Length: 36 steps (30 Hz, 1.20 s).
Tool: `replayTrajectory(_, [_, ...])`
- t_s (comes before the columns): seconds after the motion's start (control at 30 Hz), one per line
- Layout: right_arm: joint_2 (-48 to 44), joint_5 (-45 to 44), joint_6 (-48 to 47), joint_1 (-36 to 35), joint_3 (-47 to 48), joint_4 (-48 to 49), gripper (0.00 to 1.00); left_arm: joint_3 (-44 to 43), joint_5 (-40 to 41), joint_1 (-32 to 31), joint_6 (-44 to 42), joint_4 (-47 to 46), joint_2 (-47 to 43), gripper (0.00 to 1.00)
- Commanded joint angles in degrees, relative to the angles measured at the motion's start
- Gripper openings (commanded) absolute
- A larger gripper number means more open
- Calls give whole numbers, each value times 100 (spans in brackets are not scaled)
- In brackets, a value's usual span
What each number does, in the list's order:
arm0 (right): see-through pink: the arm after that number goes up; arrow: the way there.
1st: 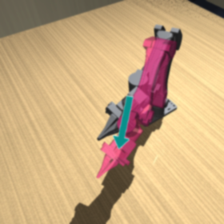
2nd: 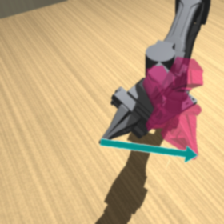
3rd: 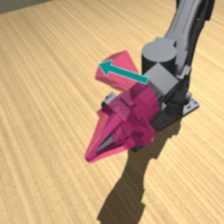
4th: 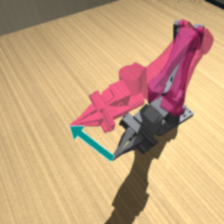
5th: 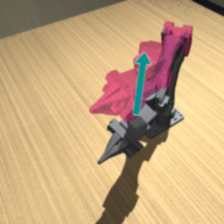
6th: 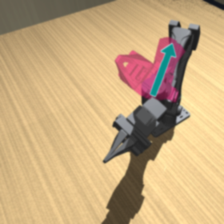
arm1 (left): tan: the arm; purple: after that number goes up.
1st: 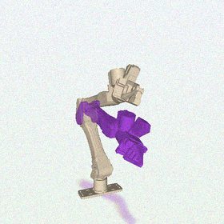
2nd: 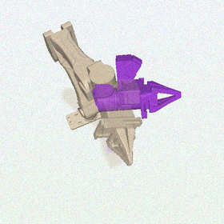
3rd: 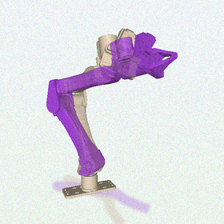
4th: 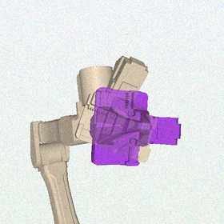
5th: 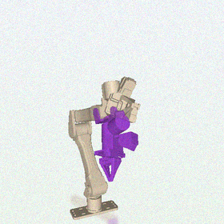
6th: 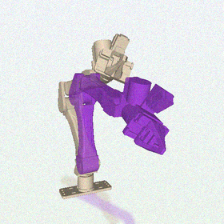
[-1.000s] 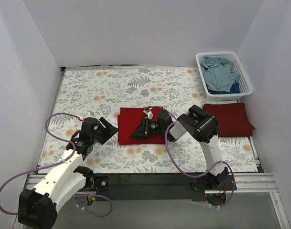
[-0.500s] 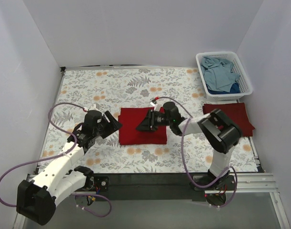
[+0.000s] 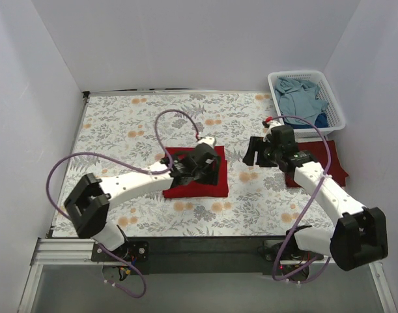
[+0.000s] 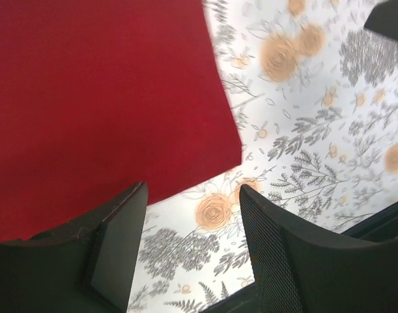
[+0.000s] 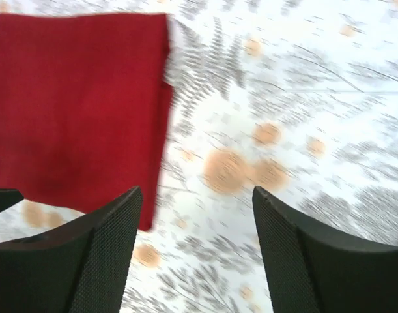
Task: Fold and stack the t-shirts
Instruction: Neatly place the folded tshirt to the corner
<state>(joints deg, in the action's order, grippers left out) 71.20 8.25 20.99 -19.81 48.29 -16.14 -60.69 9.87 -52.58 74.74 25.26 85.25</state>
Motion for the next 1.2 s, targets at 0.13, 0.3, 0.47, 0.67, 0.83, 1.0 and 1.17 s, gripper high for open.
replayTrajectory(0.13, [-1090,-940,-807,267,-408,-1339,93,-1401,999,-1017,-987,813,1712,56])
replayTrajectory(0.3, [-1389,-904,-746,320,-610,-1506,98,-1850,1342,-1202,-1260,893,2398,54])
replayTrajectory(0.47, [-1591,-904,-588,364,-848,-1462,98,-2035,1474,-1334,-1409,885,2724,50])
replayTrajectory(0.67, [-1443,-624,-632,373,-962,-1410,98,-2316,1966,-1668,-1550,972,2962,48])
replayTrajectory(0.83, [-1416,-579,-631,373,-1041,-1330,98,-2448,1984,-1738,-1576,955,2971,48])
replayTrajectory(1.0, [-1433,-526,-614,390,-1085,-1295,98,-2431,1975,-1738,-1594,964,3260,45])
replayTrajectory(1.17, [-1451,-369,-553,399,-1190,-1155,98,-2317,1957,-1730,-1559,850,3454,42])
